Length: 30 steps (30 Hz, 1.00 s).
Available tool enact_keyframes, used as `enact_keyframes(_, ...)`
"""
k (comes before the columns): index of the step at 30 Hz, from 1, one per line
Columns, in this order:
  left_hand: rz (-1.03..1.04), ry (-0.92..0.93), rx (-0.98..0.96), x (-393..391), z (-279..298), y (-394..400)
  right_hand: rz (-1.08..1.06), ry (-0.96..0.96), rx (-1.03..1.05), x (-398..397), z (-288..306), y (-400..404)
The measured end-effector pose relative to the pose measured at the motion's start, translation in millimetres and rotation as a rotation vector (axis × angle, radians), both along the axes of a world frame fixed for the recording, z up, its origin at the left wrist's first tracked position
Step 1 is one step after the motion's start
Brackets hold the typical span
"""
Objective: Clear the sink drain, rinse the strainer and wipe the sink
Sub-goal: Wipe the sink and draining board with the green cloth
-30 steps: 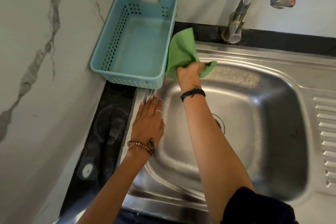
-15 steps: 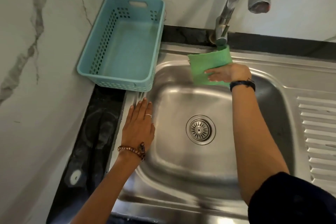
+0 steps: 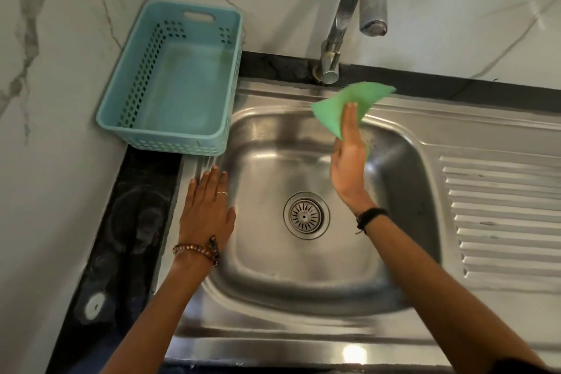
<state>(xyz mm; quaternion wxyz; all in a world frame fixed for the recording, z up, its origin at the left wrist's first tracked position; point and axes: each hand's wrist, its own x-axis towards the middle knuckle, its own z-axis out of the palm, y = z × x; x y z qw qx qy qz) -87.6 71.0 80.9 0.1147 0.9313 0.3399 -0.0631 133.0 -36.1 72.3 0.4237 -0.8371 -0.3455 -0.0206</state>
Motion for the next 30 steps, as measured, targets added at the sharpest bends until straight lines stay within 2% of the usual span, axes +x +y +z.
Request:
enact_keyframes(4,-0.006,0.002,-0.012,-0.3,-0.7,-0.4,0.442,-0.767,-0.695,33.0,-22.1,27.7)
enact_keyframes(6,0.000,-0.011,-0.015,-0.7,-2.0,0.3,0.547,-1.087,-0.946,49.5,-36.3,35.5)
enact_keyframes(8,0.005,-0.020,-0.008,-0.5,-3.0,0.0,0.613,-1.237,-1.045,64.2,-41.6,37.7)
enact_keyframes(12,0.008,0.012,0.040,1.1,-5.7,-3.2,0.778,-1.389,-1.184,89.8,-39.6,34.9)
enact_keyframes(17,0.020,0.011,0.044,2.3,-6.7,-3.5,0.873,-1.365,-1.331,112.2,-43.7,18.3)
enact_keyframes(20,0.028,-0.007,0.023,2.3,-6.9,-2.3,0.962,-1.314,-1.514,128.4,-40.4,-8.6)
enact_keyframes(24,0.029,-0.023,0.018,1.7,-6.8,-1.4,0.876,-1.106,-1.833,140.4,-30.1,-57.4)
enact_keyframes(26,0.025,-0.008,0.024,0.9,-6.8,-2.2,0.805,-0.987,-1.880,135.9,-28.2,-67.3)
enact_keyframes(30,0.047,-0.018,0.005,3.0,-4.6,-4.1,0.752,-1.049,-1.913,130.0,-28.4,-62.2)
